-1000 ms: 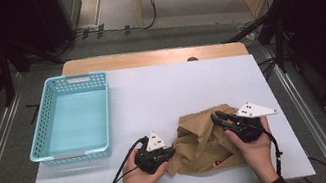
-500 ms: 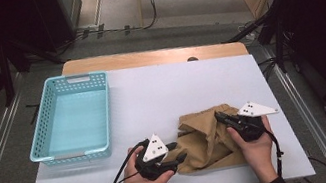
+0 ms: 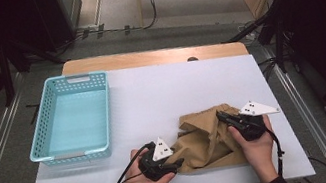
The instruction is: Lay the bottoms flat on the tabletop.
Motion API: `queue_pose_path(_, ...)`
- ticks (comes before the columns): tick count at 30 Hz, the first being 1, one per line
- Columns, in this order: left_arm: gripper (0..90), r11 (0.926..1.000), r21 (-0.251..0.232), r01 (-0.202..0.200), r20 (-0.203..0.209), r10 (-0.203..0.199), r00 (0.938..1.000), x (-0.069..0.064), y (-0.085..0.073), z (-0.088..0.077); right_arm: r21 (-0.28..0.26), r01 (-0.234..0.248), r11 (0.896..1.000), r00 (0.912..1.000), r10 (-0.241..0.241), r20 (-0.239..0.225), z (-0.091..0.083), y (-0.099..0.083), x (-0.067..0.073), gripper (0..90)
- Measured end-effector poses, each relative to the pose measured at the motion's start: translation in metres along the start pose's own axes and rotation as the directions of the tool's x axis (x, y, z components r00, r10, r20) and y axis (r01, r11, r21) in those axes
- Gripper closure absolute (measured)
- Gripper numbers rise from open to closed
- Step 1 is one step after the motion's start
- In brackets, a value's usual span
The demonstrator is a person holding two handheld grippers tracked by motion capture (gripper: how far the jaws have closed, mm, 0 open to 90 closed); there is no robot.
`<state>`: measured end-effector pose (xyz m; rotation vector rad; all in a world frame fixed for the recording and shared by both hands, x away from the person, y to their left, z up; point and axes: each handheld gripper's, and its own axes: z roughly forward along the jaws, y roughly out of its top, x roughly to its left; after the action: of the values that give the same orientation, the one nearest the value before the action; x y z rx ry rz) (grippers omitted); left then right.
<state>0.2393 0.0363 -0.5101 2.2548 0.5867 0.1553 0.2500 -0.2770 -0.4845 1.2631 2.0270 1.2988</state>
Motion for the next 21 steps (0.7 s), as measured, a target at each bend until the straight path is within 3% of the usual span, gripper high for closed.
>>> queue_pose_path(4,49.2,0.9999,0.002,-0.013,-0.005,0.013,0.9999,-0.002,0.0,0.001,-0.002,0.0,1.0,1.0,0.0,-0.003,0.0,0.0,0.0,85.2)
queue_pose_path(11,86.6,0.9996,0.021,-0.02,0.087,0.018,0.996,-0.005,0.0,-0.001,-0.02,0.015,1.0,0.9998,-0.015,-0.016,-0.001,0.001,0.004,85.3)
queue_pose_path(13,87.8,0.9994,0.017,-0.03,0.127,0.027,0.9915,-0.008,0.0,-0.005,-0.028,0.024,0.999,0.999,-0.025,-0.036,-0.001,0.002,0.01,85.3)
queue_pose_path(16,87.9,0.9992,0.002,-0.04,0.137,0.04,0.9898,-0.014,-0.002,-0.014,-0.026,0.038,0.999,0.9977,-0.039,-0.055,0.001,0.002,0.016,85.3)
queue_pose_path(21,87.7,0.9991,0.0,-0.041,0.172,0.041,0.9843,-0.017,-0.011,-0.026,-0.004,0.077,0.997,0.9904,-0.077,-0.114,0.007,0.0,0.039,85.5)
